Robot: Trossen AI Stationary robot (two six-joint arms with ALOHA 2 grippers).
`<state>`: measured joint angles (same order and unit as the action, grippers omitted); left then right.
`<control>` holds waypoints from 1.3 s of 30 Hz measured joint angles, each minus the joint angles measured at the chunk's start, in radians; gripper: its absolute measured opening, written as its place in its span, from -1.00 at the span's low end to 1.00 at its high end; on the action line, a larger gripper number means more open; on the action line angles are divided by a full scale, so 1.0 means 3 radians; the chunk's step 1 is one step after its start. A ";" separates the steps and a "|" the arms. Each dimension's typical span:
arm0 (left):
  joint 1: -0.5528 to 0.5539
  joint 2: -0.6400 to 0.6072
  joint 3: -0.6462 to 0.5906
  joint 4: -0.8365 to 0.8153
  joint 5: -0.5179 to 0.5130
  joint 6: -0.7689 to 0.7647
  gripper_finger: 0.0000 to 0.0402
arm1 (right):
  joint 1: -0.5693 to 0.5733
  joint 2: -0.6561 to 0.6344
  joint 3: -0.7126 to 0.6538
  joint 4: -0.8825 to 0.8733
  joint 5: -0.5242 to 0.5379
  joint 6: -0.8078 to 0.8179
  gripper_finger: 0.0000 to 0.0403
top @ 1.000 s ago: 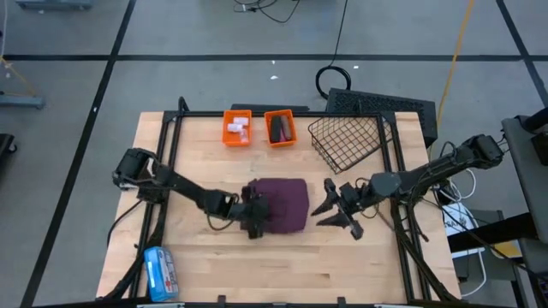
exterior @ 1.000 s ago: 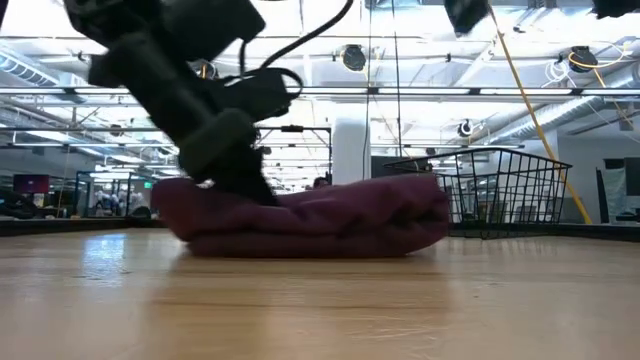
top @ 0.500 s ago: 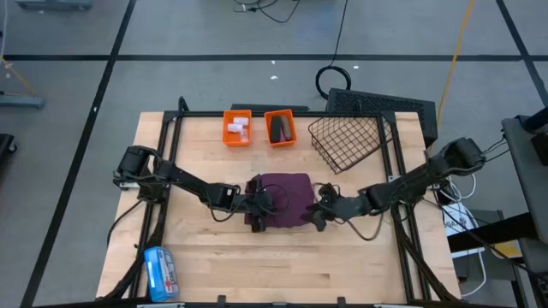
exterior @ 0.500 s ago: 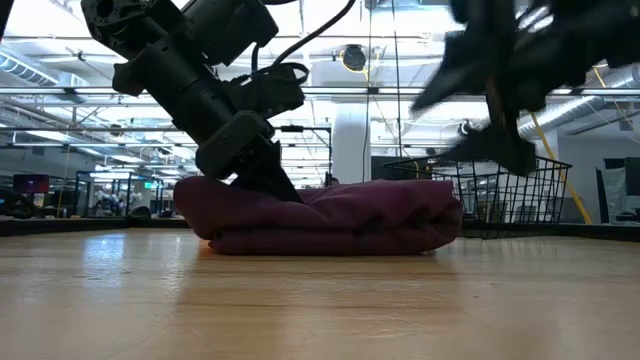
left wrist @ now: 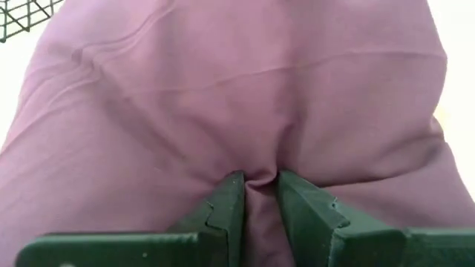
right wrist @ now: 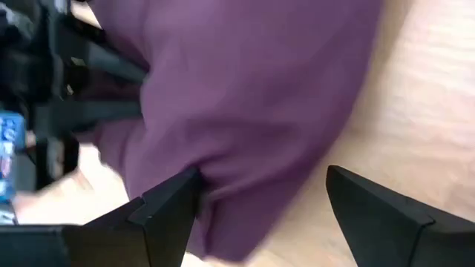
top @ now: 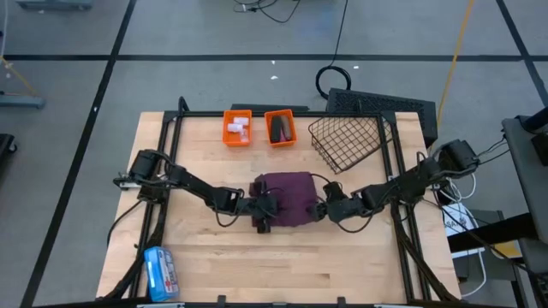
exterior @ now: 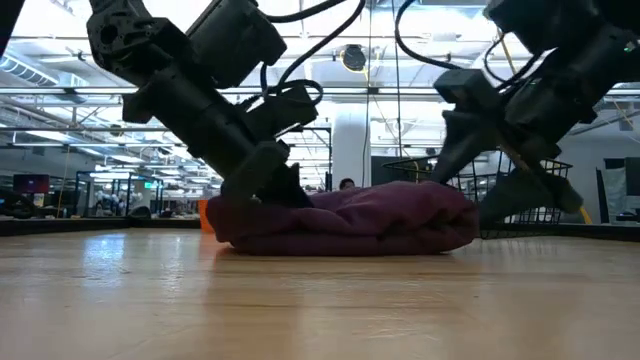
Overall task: Pick & Place Medicine items
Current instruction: Put the purple patient gown into the wire basket
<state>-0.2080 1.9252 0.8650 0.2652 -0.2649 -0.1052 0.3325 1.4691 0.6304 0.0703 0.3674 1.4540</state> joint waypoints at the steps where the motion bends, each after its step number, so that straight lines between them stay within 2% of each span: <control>1: -0.0013 0.0032 -0.0002 0.0043 -0.0004 0.0008 -0.54 | -0.0036 0.0037 0.0001 0.0067 0.0011 -0.0005 0.41; 9: -0.0056 0.0061 -0.0011 0.0330 -0.0008 0.0233 -0.54 | -0.0335 0.0485 0.0000 0.0796 -0.0143 -0.0422 0.42; 16: -0.0062 0.0062 -0.0013 0.0354 0.0026 0.0235 -0.54 | -0.0488 0.0993 0.0010 0.1516 -0.0206 -0.0504 0.44; 22: -0.0064 0.0062 -0.0013 0.0345 0.0049 0.0243 -0.54 | -0.0505 0.1101 0.0000 0.2101 -0.0332 -0.1035 0.36; 26: -0.0063 0.0062 -0.0013 0.0348 0.0149 0.0336 -0.54 | -0.0509 0.1068 -0.0005 0.2132 -0.0545 -0.1166 0.10; 33: -0.0065 0.0062 -0.0013 0.0385 0.0185 0.0347 -0.54 | -0.0506 0.1066 -0.0005 0.2151 -0.0692 -0.1409 -0.79; 36: -0.0065 0.0048 -0.0013 0.0394 0.0182 0.0402 -0.54 | -0.0506 0.1067 -0.0006 0.2199 -0.0705 -0.1481 -0.79; 39: -0.0064 -0.0145 -0.0021 0.0243 0.0246 0.0372 -0.54 | -0.0494 0.0974 -0.0006 0.2200 -0.0766 -0.1600 -0.79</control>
<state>-0.2272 1.8817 0.8586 0.3380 -0.1912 0.0064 0.1844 1.7614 0.6285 0.7301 0.1378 0.9741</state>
